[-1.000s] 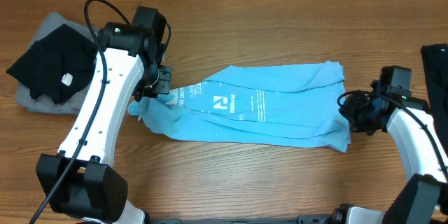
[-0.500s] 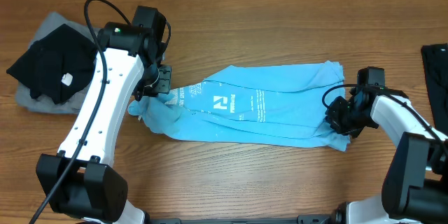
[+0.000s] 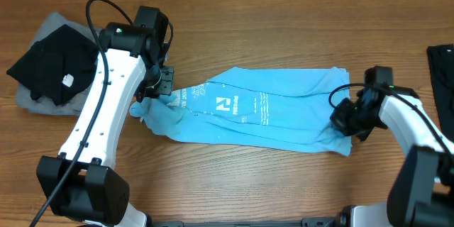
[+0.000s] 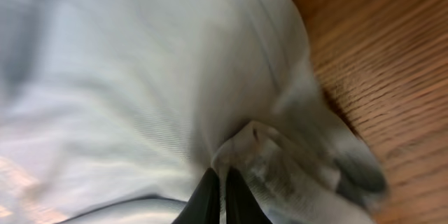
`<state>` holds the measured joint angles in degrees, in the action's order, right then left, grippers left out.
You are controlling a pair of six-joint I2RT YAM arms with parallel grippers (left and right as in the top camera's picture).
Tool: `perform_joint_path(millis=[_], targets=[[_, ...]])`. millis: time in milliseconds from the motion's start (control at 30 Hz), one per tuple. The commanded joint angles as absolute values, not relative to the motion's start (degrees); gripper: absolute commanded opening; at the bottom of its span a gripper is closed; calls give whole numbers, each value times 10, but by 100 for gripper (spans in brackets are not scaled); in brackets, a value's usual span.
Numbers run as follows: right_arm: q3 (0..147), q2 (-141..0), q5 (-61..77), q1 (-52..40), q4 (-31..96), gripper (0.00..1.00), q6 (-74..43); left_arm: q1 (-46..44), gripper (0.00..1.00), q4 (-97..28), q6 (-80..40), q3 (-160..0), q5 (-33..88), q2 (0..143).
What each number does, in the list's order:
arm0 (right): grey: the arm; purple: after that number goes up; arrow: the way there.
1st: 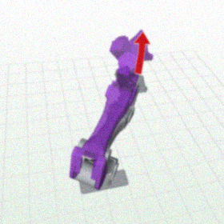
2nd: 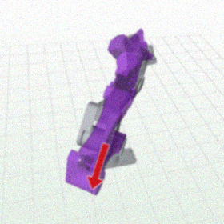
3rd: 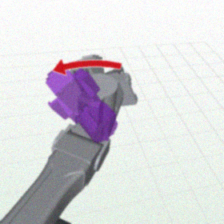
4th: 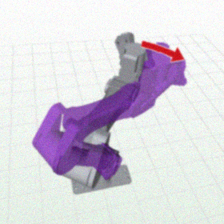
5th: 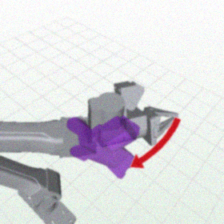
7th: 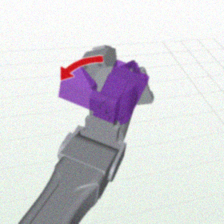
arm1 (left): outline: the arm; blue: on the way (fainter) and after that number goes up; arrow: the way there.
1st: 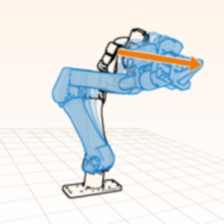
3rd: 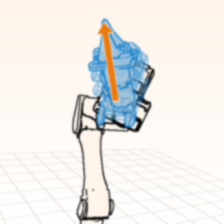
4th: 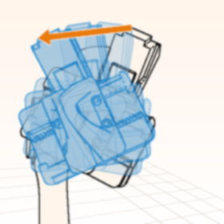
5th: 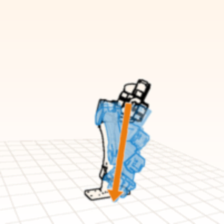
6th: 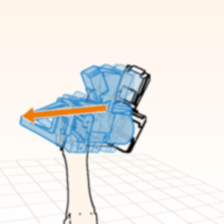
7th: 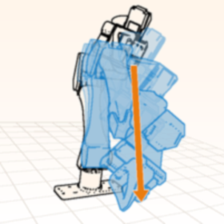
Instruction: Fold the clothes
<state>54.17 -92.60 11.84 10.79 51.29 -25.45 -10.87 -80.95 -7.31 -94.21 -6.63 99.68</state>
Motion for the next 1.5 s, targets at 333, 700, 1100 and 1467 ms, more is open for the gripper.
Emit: perform_joint_path(millis=[333,700,1100,1467], targets=[[591,-826,87,166,544,4,-272,-74,7,-853,-63,-943,-57,993],[591,-826,91,176,548,4,-270,-68,42,-835,-60,-867,-1,993],[591,-826,90,176,545,4,-270,-83,76,-622,75,-791,157,994],[591,-826,90,176,545,4,-270,-137,38,-563,105,-724,174,1072]])
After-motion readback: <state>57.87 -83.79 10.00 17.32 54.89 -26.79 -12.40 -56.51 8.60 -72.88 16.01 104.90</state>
